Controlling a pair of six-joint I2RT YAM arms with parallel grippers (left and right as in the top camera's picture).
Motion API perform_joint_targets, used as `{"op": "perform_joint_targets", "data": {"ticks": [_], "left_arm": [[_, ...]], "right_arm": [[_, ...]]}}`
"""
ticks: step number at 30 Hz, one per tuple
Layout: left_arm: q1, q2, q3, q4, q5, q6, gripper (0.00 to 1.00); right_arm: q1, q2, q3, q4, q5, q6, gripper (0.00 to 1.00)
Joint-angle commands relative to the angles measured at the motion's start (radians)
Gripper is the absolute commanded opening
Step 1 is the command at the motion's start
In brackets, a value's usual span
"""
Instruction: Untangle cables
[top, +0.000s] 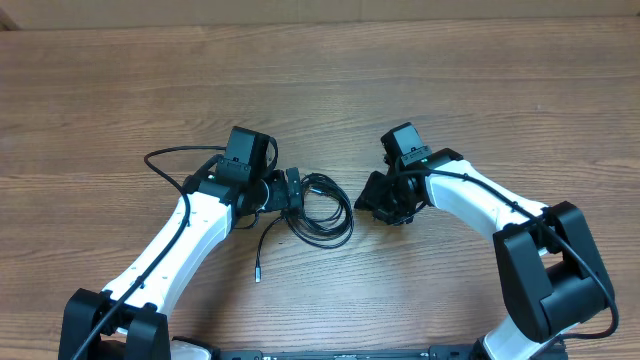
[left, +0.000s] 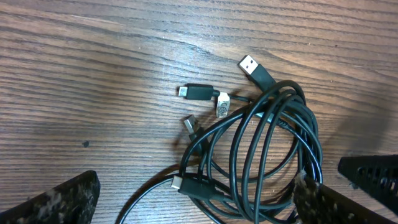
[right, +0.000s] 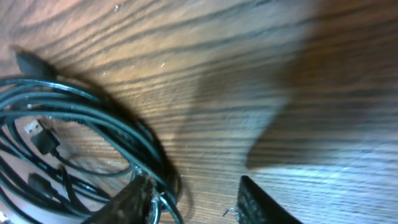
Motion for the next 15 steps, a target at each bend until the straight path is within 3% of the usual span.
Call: {"op": "perform_joint_targets", "data": {"ticks": [1,8,15], "left_arm": [[0.003,0.008,0.014,0.001,-0.01,-0.017,0.99],[0.003,0.008,0.014,0.001,-0.01,-0.017,1.0],[0.003,0.008,0.014,0.001,-0.01,-0.016,1.0]], "right_arm": [[0.033,-0.005,0.017,0.002,-0.017,0.026,0.4],[0.126,-0.005,0.017,0.007,-0.014,0.13,0.39],[0.22,-0.005,0.017,0.071,-0.014,0.133,0.39]]}}
